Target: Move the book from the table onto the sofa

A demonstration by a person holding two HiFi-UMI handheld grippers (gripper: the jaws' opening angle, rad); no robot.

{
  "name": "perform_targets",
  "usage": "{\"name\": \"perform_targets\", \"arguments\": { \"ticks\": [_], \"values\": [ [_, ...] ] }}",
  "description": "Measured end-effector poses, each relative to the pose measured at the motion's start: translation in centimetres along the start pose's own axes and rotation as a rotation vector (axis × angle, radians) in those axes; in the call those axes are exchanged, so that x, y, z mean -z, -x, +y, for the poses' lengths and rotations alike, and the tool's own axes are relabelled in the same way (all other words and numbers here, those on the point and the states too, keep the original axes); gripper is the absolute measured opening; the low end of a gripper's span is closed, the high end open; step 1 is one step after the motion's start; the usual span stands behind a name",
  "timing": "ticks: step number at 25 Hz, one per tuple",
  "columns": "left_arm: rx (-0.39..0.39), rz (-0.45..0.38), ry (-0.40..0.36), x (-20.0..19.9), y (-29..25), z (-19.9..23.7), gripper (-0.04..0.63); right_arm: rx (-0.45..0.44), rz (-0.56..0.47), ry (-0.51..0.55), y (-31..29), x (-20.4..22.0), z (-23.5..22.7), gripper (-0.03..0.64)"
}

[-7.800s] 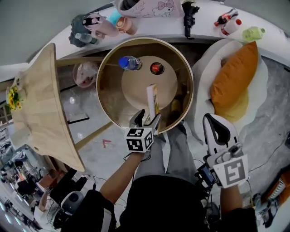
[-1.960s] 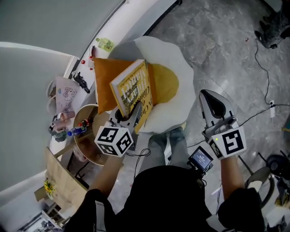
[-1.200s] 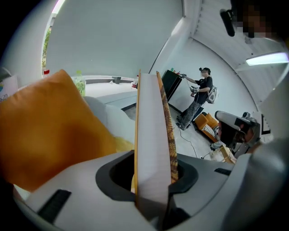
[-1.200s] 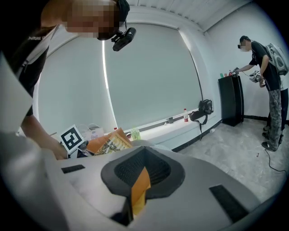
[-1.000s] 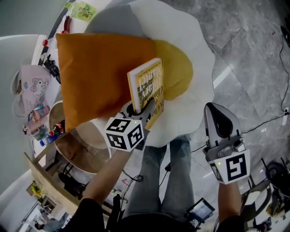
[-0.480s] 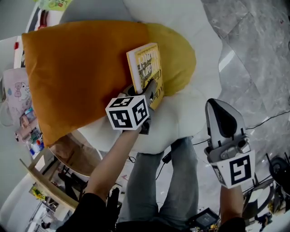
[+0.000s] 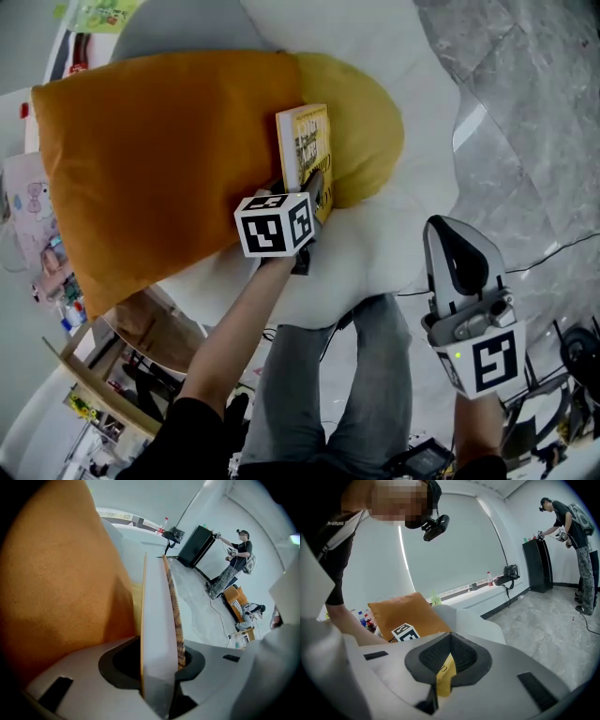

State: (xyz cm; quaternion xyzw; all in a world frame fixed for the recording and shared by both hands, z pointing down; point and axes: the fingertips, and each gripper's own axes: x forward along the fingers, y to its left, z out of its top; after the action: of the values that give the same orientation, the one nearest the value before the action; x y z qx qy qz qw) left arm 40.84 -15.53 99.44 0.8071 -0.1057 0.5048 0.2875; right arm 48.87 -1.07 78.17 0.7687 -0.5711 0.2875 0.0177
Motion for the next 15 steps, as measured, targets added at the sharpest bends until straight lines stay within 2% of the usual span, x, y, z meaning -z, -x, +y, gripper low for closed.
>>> {"name": "perform_targets", "arguments": {
  "ticks": [6, 9, 11, 15],
  "values": [
    [-0.029, 0.052, 0.067, -0.4, -0.9, 0.6, 0.171, 0.004, -0.003, -0.003, 0.3, 0.2, 0.1, 0.012],
    [0.009, 0.022, 0.062, -0.7, -0.3, -0.4, 0.276, 0.01, -0.002, 0.007, 0.7, 0.2, 0.2, 0.012],
    [0.018, -0.008, 0.043, -1.0, 0.5, -0.9, 0.324, 0.012, -0.006, 0.012, 1.0, -0.1, 0.3, 0.012],
    [0.014, -0.01, -0.007, -1.0, 2.3, -1.2, 0.35, 0.016, -0.002, 0.013, 2.0, -0.9, 0.8, 0.012]
  ]
}}
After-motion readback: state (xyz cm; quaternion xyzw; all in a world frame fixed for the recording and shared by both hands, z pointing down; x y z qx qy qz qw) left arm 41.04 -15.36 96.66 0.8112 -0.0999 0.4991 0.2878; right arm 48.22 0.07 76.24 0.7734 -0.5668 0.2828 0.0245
